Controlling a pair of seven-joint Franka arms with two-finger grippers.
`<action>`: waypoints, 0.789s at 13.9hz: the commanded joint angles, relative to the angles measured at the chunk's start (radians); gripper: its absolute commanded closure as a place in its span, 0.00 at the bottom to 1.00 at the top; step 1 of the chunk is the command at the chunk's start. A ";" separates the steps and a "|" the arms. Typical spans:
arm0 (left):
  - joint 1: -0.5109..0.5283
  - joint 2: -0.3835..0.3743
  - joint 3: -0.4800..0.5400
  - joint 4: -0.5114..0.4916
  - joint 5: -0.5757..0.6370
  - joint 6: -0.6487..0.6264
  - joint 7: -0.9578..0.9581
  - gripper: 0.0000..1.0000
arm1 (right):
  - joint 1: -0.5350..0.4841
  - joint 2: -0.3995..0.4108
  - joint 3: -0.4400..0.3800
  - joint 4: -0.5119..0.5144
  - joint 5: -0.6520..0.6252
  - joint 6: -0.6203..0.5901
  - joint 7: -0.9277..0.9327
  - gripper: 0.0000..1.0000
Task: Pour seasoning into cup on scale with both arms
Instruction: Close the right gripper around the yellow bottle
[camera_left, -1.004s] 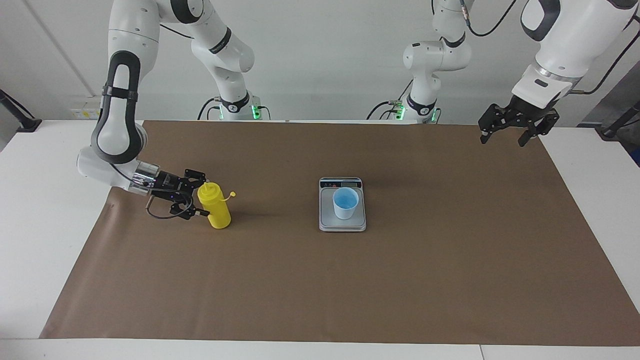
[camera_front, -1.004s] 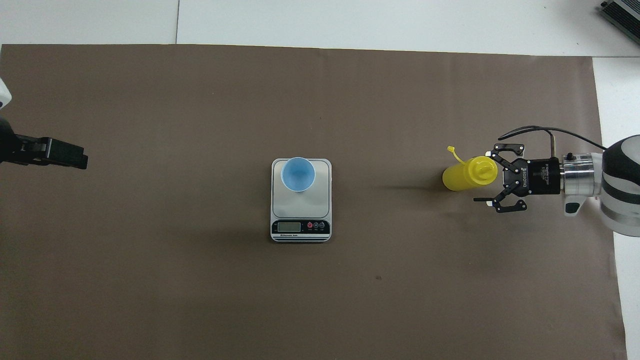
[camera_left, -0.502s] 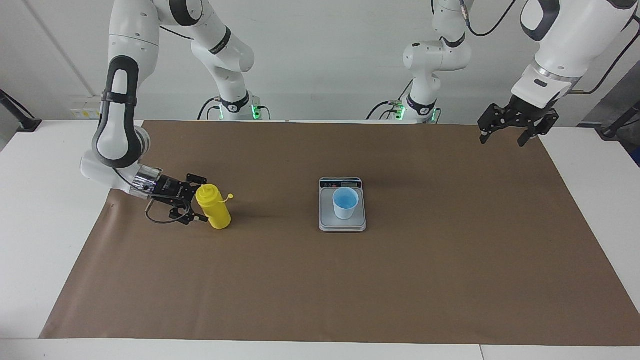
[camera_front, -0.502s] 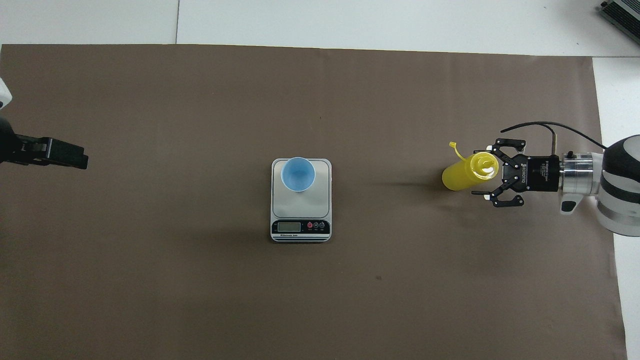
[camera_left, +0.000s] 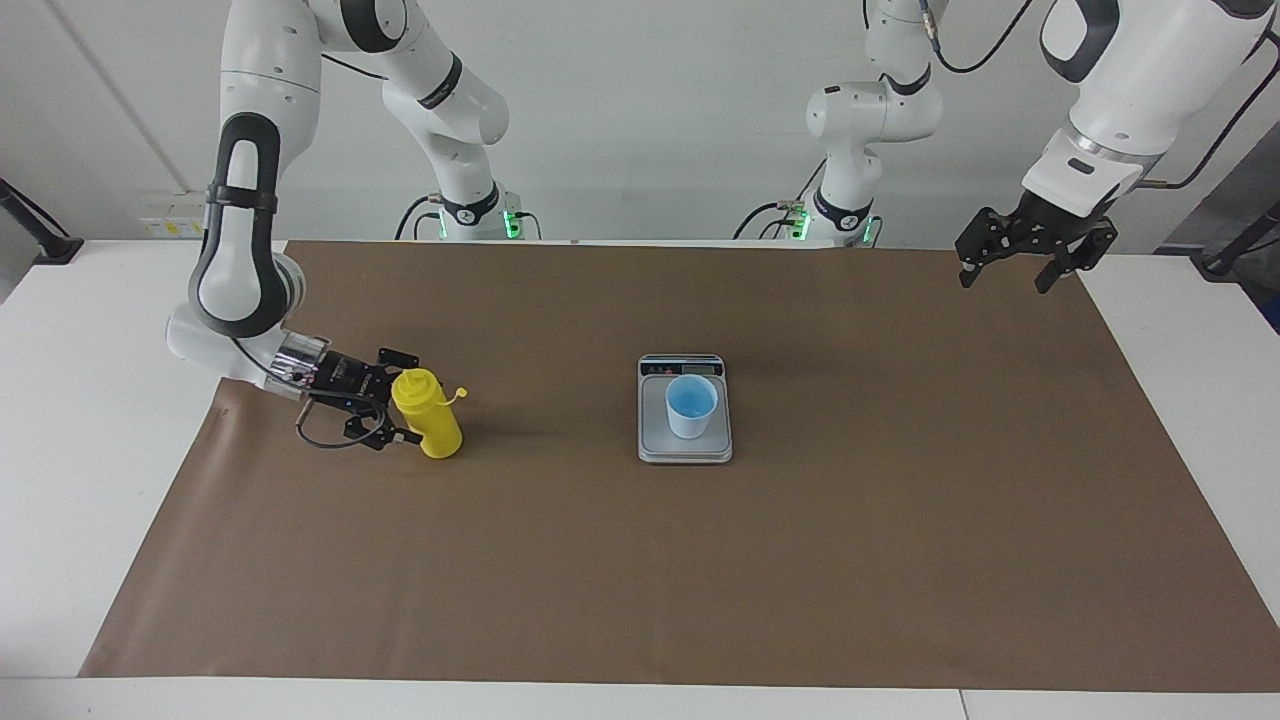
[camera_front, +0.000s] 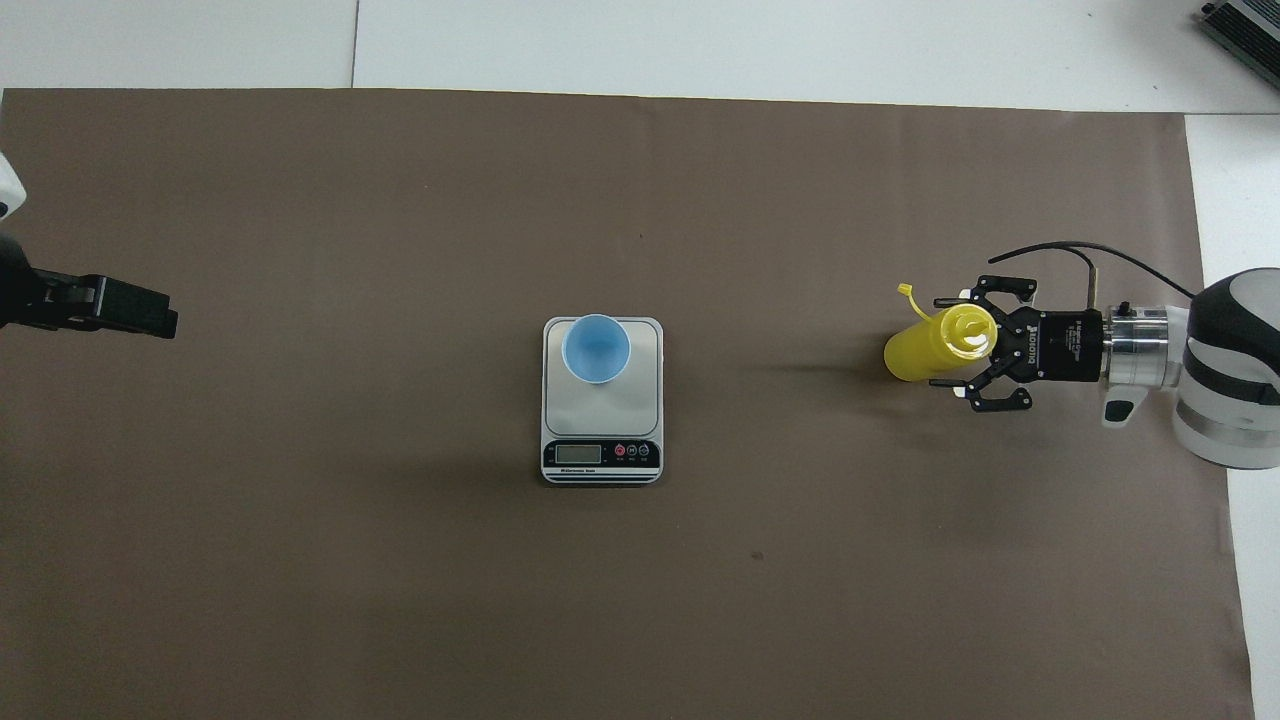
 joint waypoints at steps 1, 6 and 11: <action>0.007 -0.025 -0.003 -0.028 -0.006 -0.004 0.006 0.00 | -0.004 -0.002 0.008 -0.014 0.050 0.013 -0.035 0.00; 0.001 -0.025 -0.006 -0.027 0.051 -0.002 0.060 0.00 | -0.006 -0.005 0.007 -0.015 0.051 0.006 -0.035 0.95; 0.003 -0.027 -0.006 -0.028 0.051 -0.001 0.063 0.00 | -0.001 -0.007 0.005 -0.011 0.033 0.019 -0.039 1.00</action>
